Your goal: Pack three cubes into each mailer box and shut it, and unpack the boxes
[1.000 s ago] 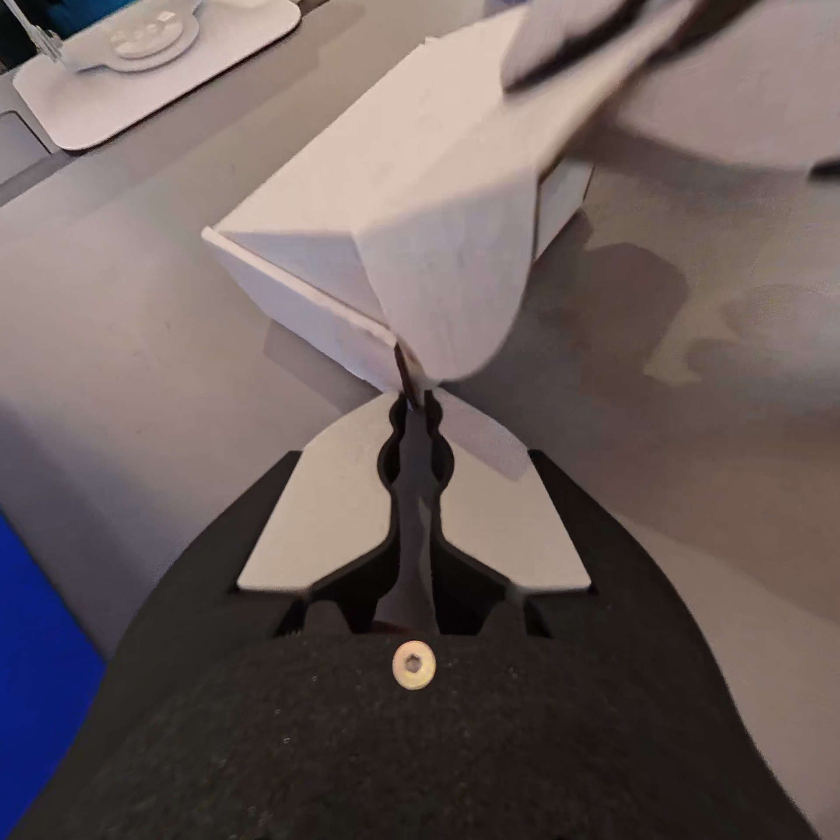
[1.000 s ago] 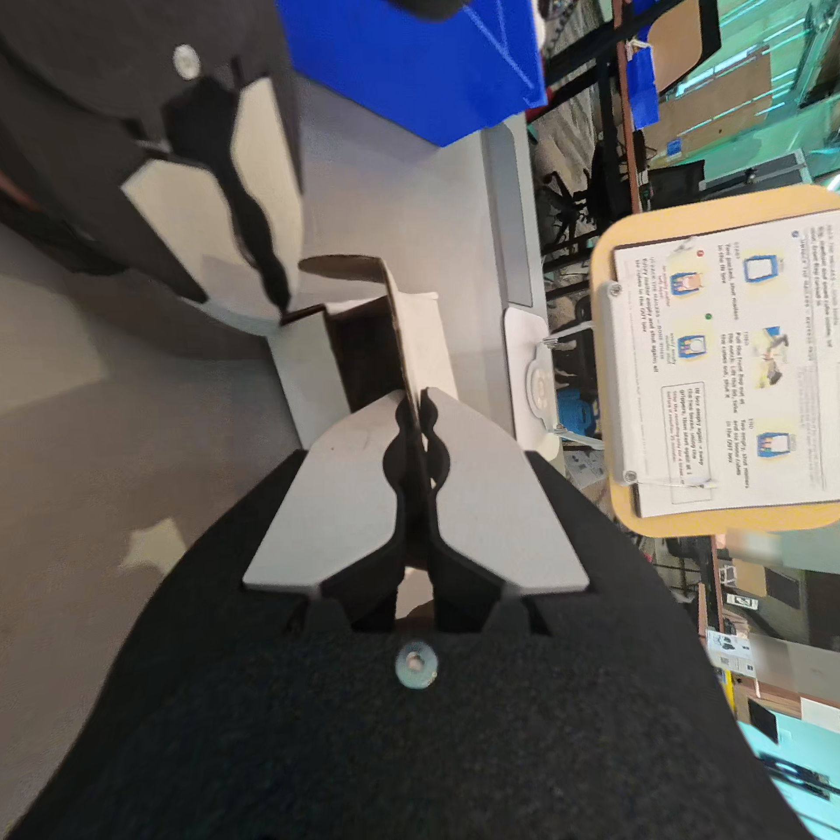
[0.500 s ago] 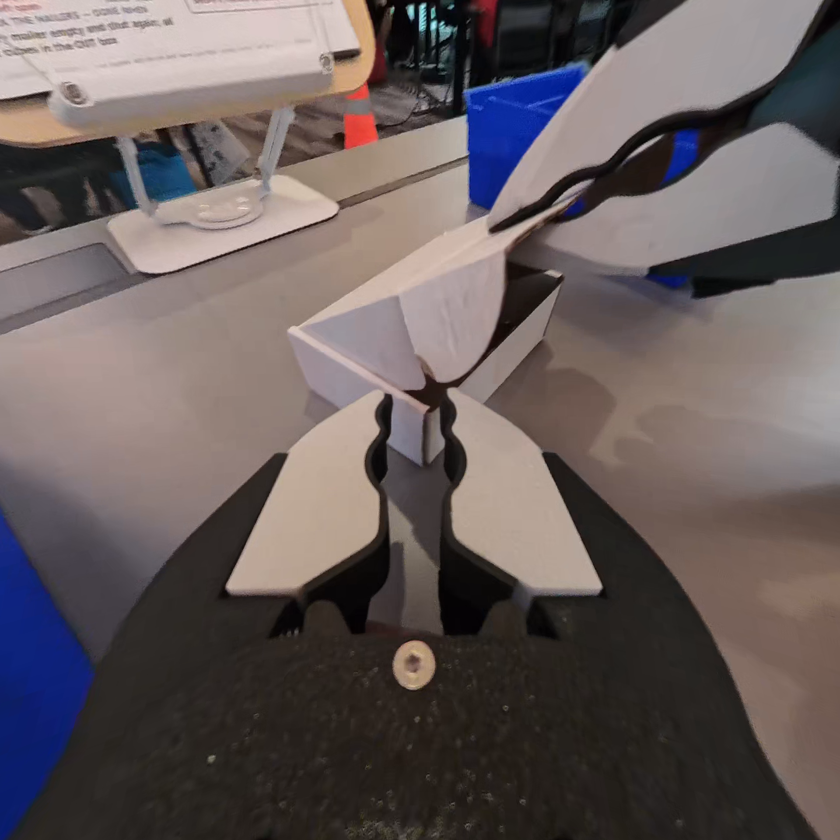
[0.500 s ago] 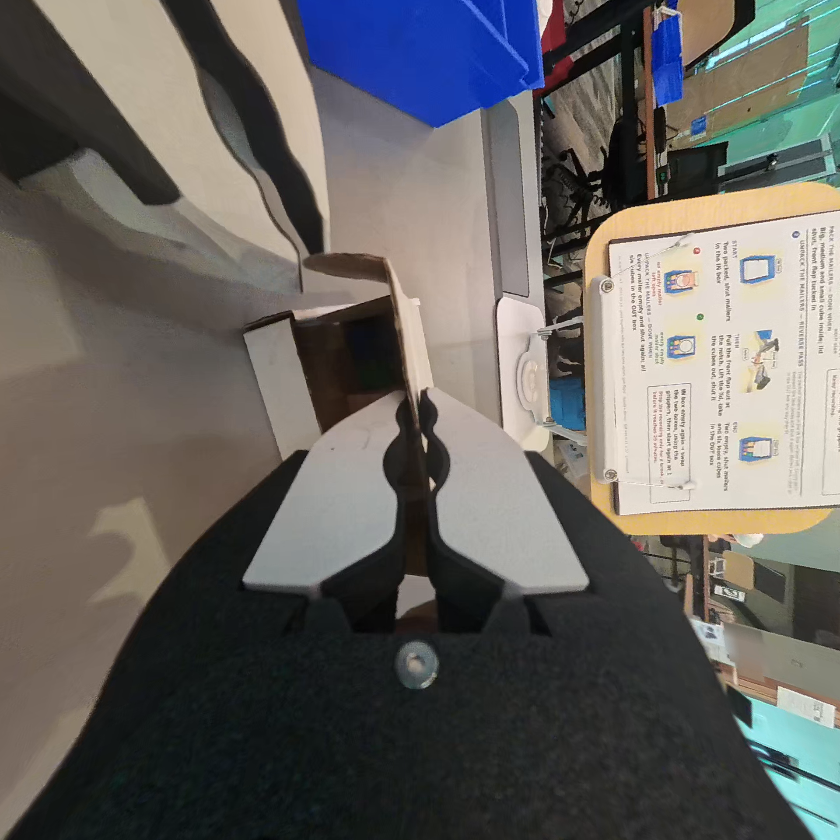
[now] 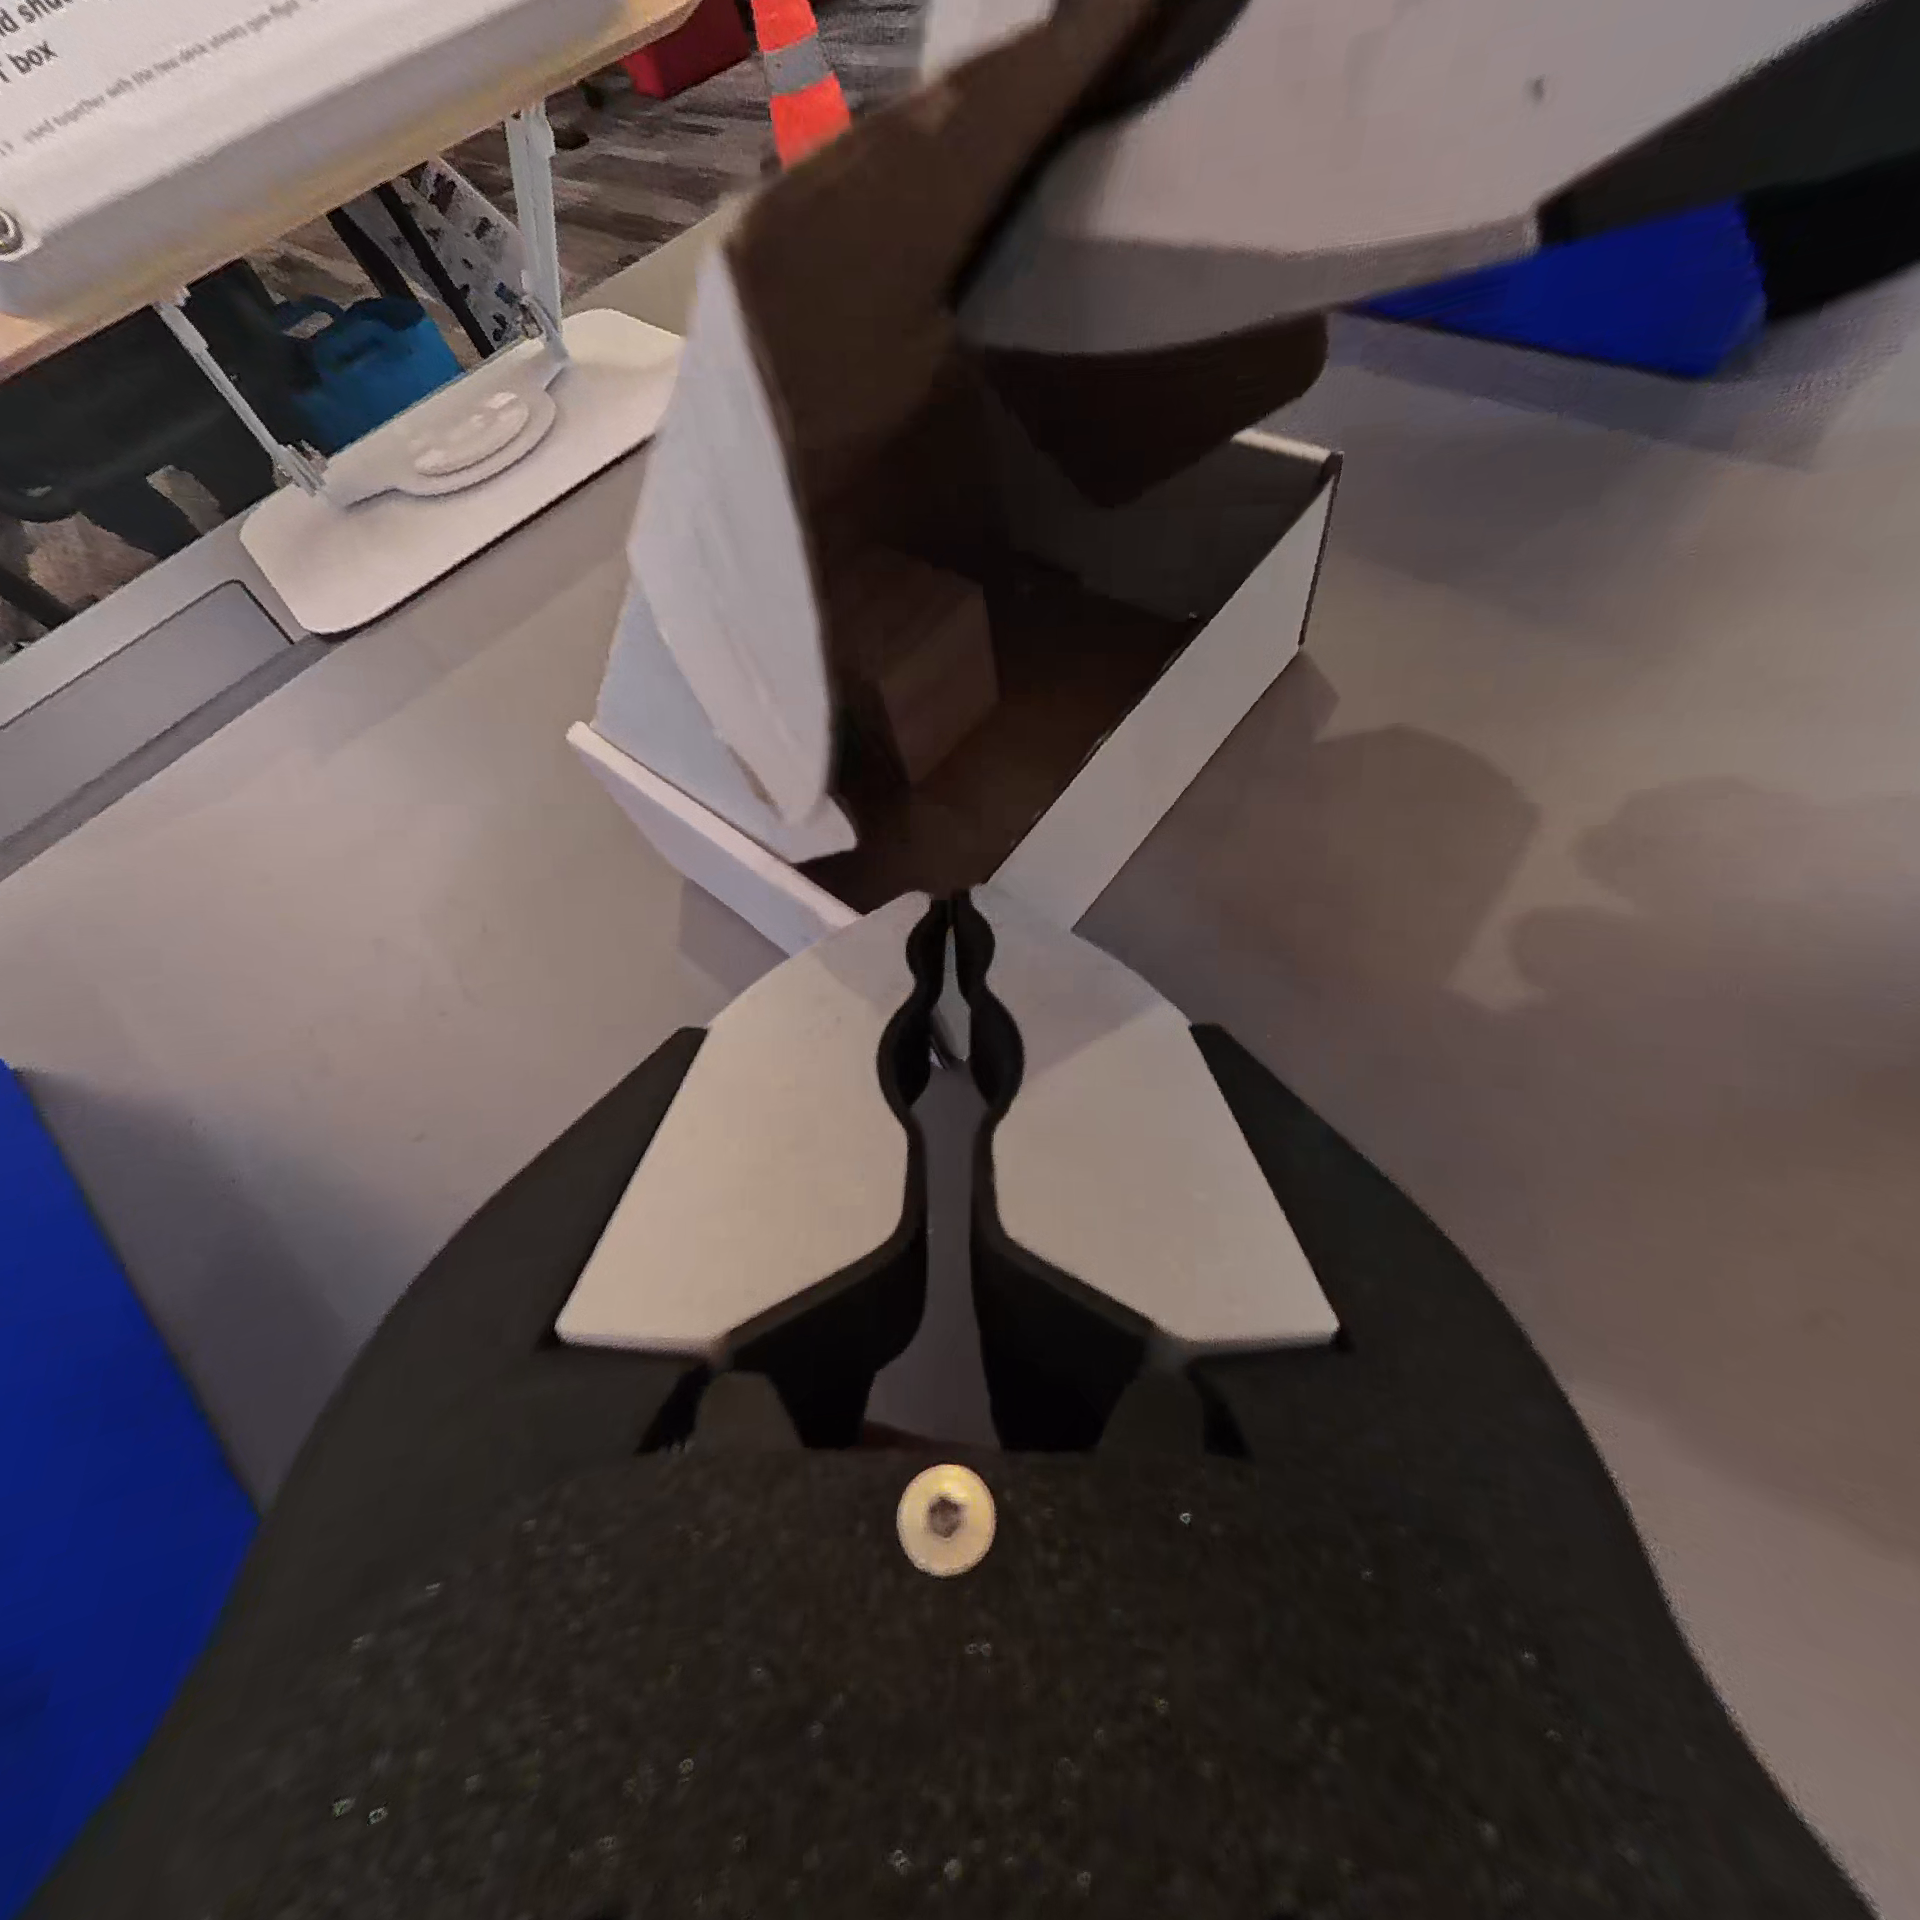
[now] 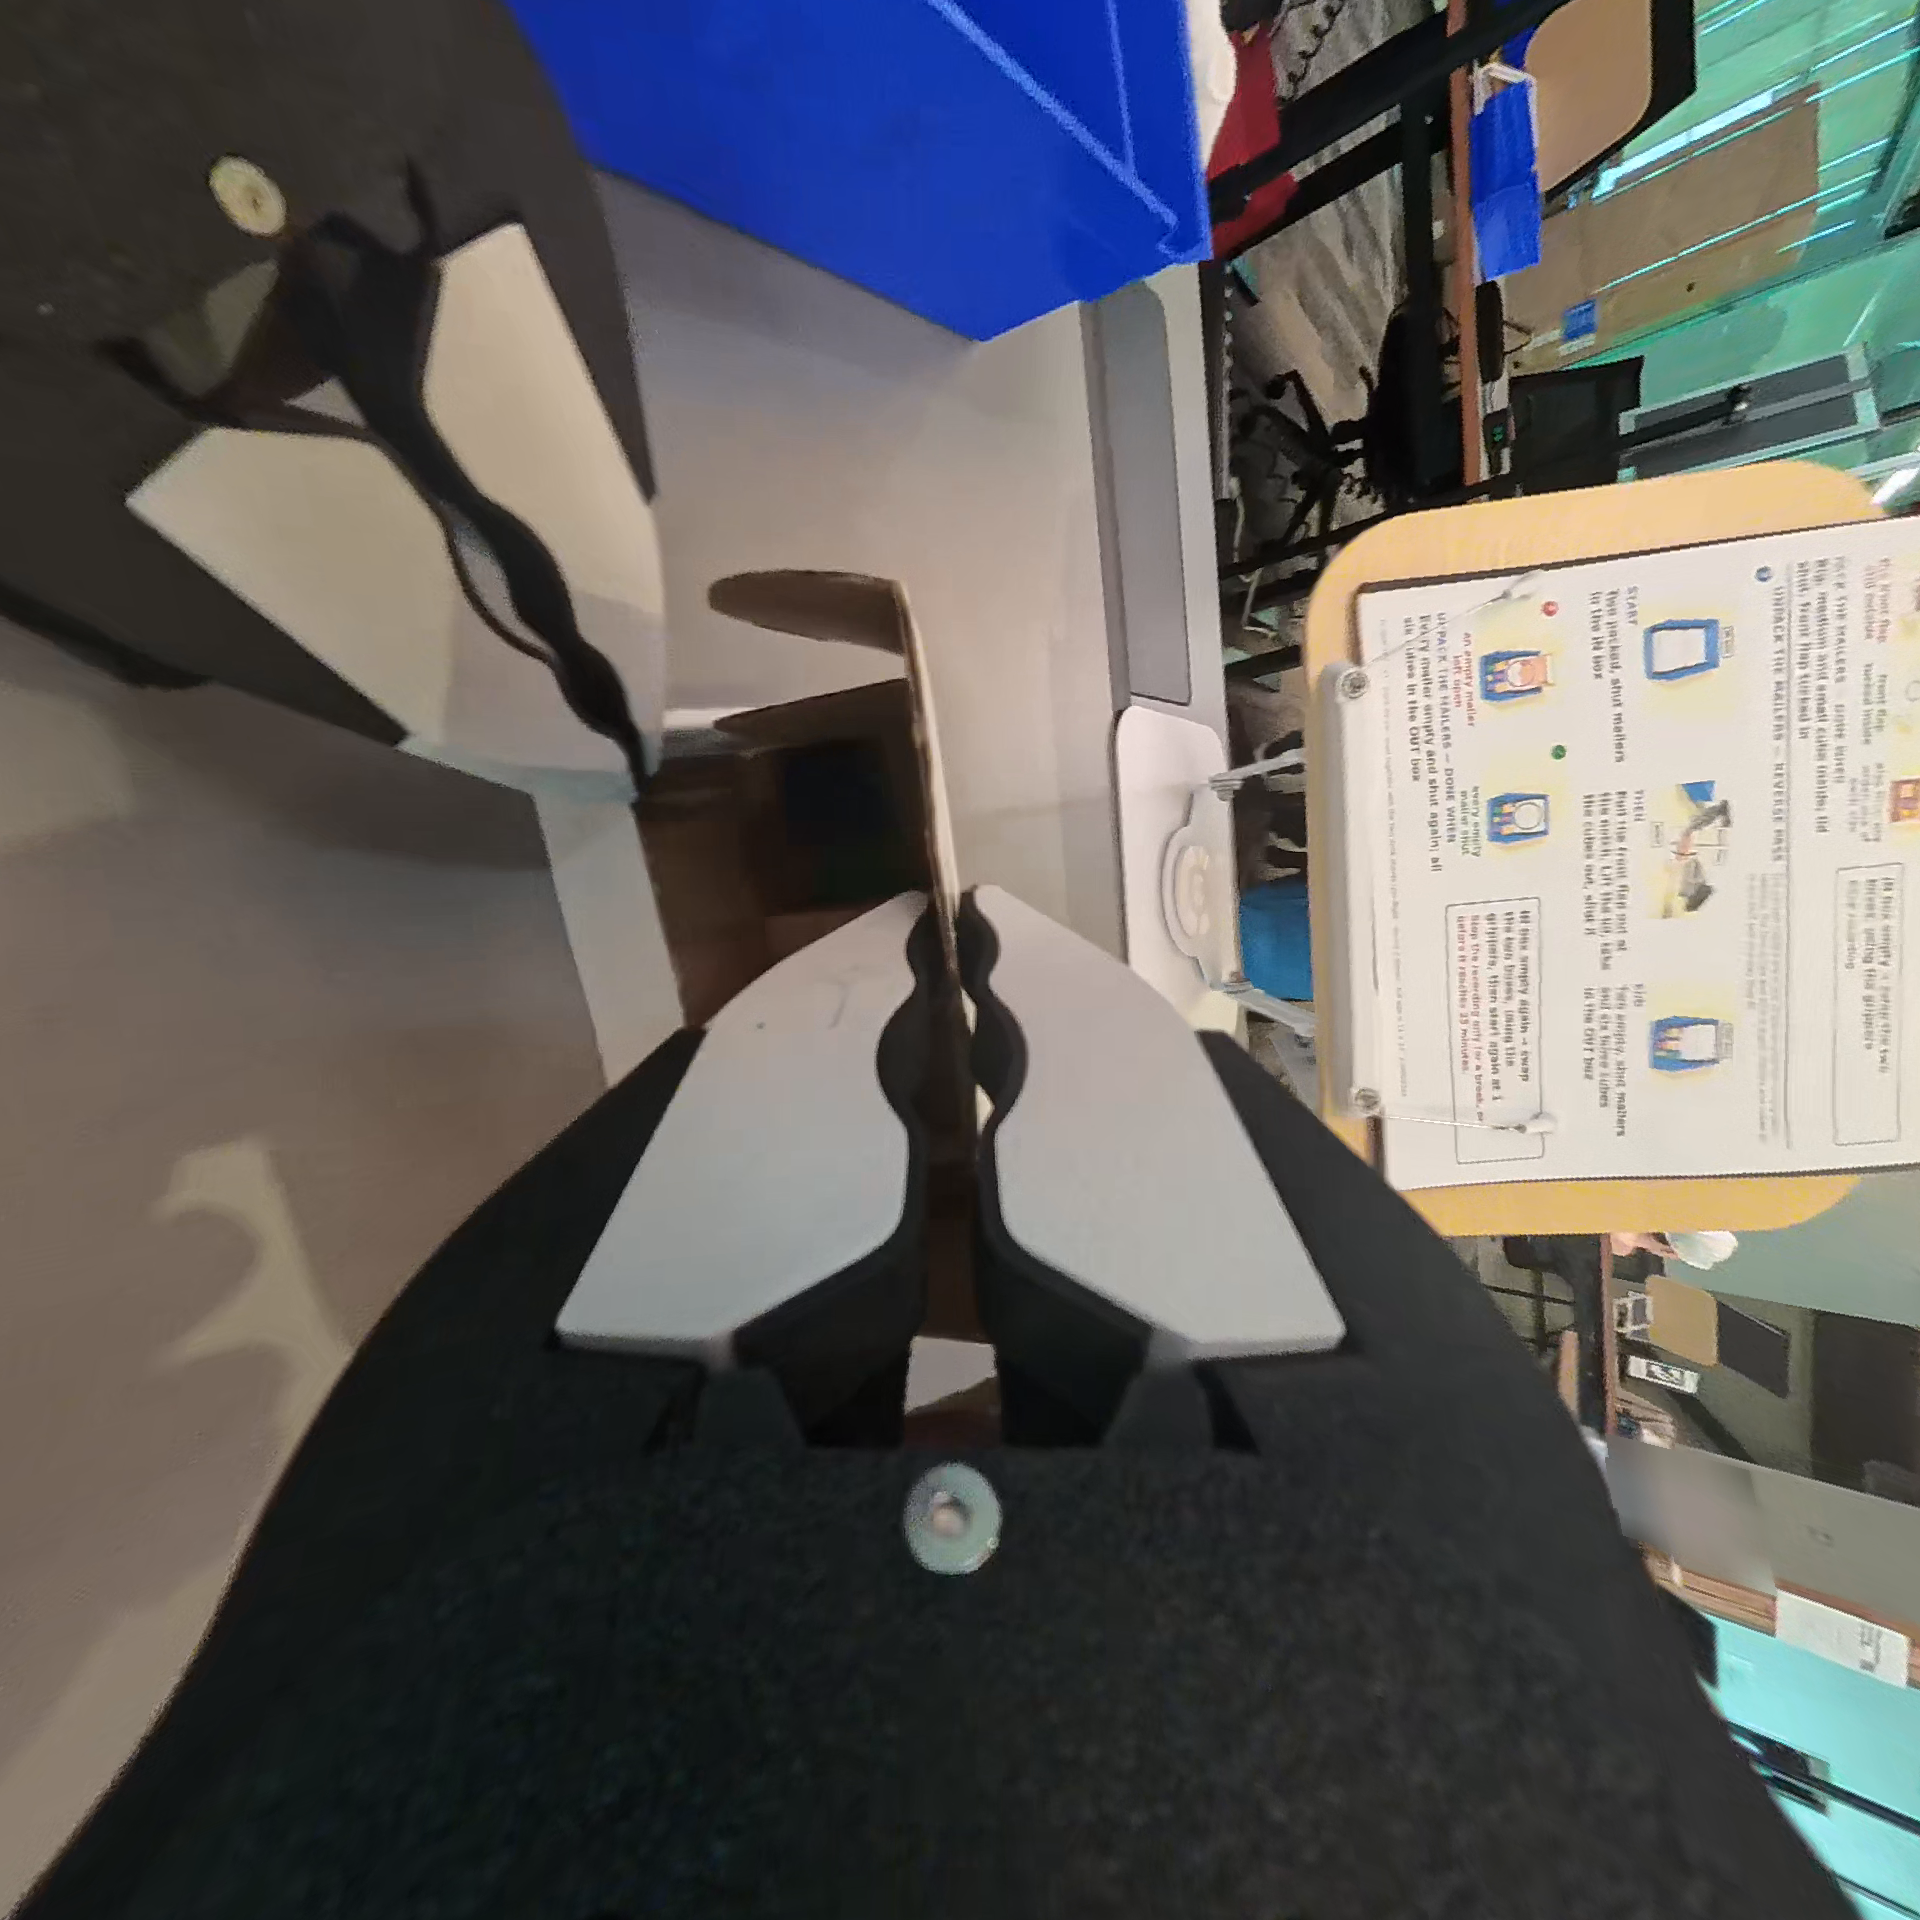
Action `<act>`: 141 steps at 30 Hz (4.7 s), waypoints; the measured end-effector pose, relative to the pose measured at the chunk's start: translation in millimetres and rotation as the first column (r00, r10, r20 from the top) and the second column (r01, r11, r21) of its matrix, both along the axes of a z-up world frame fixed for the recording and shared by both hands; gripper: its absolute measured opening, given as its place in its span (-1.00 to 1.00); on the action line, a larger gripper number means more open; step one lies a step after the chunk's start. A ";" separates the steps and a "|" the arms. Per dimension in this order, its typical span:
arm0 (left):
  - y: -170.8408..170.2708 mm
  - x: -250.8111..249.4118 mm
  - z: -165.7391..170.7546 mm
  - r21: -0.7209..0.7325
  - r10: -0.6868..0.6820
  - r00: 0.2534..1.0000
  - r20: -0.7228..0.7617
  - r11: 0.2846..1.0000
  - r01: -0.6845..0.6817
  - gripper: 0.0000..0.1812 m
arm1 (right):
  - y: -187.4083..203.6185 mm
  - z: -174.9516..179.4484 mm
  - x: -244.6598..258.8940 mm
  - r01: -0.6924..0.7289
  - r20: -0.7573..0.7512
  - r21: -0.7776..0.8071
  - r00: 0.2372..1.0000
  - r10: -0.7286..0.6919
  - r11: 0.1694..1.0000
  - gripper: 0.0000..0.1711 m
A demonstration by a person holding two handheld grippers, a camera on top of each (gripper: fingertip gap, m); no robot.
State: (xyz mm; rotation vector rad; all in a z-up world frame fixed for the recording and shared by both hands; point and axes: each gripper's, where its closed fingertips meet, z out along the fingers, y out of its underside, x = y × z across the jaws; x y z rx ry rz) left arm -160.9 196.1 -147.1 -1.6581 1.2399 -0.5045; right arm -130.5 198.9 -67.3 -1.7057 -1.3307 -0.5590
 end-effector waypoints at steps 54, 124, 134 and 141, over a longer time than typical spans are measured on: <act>-35.8 41.0 -3.0 -0.227 -0.016 0.996 0.083 0.973 0.035 -1.00 | 153.7 -50.9 22.6 0.157 0.001 -0.527 0.983 -0.184 0.835 -0.53; -24.3 89.6 3.0 -0.181 -0.366 0.924 -0.109 0.922 0.343 -0.25 | -139.3 -113.3 366.2 0.576 0.083 -0.817 0.099 -0.992 -0.011 -0.48; -77.6 130.3 8.4 -0.255 -0.384 0.923 0.041 0.889 0.381 -0.15 | -134.2 -76.0 363.6 0.659 0.006 -0.747 0.131 -0.991 0.082 -0.29; 14.2 62.3 57.4 -0.040 -0.256 0.949 0.186 0.963 0.268 -0.22 | -94.7 33.5 269.8 0.614 -0.435 -0.570 0.338 -0.835 0.546 -0.38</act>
